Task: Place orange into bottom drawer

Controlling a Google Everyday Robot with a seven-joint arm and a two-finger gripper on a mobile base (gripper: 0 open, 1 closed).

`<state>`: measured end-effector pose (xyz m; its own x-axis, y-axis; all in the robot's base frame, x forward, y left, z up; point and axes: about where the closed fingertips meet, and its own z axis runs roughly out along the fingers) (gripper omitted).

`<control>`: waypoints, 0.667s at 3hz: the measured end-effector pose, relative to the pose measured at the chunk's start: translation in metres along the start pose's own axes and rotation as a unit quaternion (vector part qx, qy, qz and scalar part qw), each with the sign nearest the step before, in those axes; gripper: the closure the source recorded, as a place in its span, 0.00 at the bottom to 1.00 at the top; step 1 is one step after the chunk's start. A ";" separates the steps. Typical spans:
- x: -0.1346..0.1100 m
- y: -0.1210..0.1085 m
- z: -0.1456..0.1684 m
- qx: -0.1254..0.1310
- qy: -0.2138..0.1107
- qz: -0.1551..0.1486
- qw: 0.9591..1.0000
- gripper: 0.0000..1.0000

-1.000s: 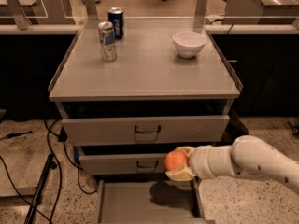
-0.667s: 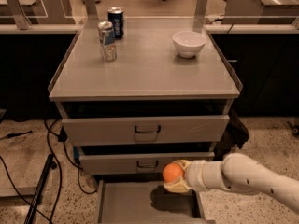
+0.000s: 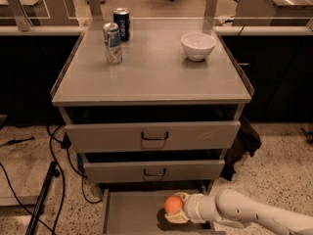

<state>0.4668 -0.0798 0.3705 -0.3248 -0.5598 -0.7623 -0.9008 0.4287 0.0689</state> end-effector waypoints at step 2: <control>0.017 -0.002 0.009 0.004 0.002 -0.008 1.000 1.00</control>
Offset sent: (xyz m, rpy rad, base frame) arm -0.0008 -0.0146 -0.0510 -0.0308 -0.0423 0.0074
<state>0.4660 -0.0837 0.3518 -0.3114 -0.5688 -0.7613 -0.9036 0.4251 0.0520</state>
